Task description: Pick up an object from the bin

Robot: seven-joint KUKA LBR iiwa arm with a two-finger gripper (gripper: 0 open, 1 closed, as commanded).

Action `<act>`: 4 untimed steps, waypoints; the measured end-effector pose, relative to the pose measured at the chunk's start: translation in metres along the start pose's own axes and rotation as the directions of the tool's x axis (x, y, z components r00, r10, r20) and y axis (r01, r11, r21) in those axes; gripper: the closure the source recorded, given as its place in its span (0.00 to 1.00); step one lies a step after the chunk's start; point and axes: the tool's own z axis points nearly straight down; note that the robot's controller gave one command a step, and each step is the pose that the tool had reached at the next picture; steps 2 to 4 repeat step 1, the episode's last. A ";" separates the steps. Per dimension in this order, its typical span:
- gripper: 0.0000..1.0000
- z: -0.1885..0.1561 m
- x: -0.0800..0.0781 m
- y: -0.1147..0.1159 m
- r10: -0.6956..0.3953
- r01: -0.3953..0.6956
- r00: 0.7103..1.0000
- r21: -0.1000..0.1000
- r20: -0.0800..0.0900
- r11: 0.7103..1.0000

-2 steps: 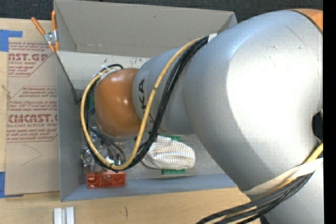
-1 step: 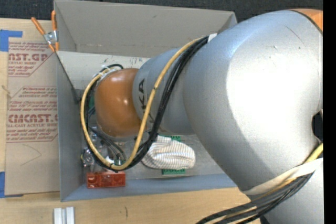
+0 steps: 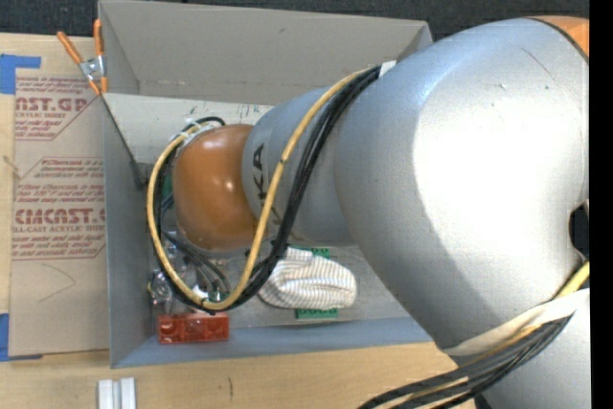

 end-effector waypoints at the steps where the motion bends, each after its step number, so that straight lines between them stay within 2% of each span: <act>1: 1.00 -0.005 0.001 0.000 0.000 0.000 1.000 0.001 -0.004 1.000; 4: 1.00 -0.005 0.001 0.000 0.000 0.000 1.000 0.001 -0.004 1.000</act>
Offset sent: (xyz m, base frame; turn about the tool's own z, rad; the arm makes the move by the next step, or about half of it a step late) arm -0.0001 0.0002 0.0813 0.0000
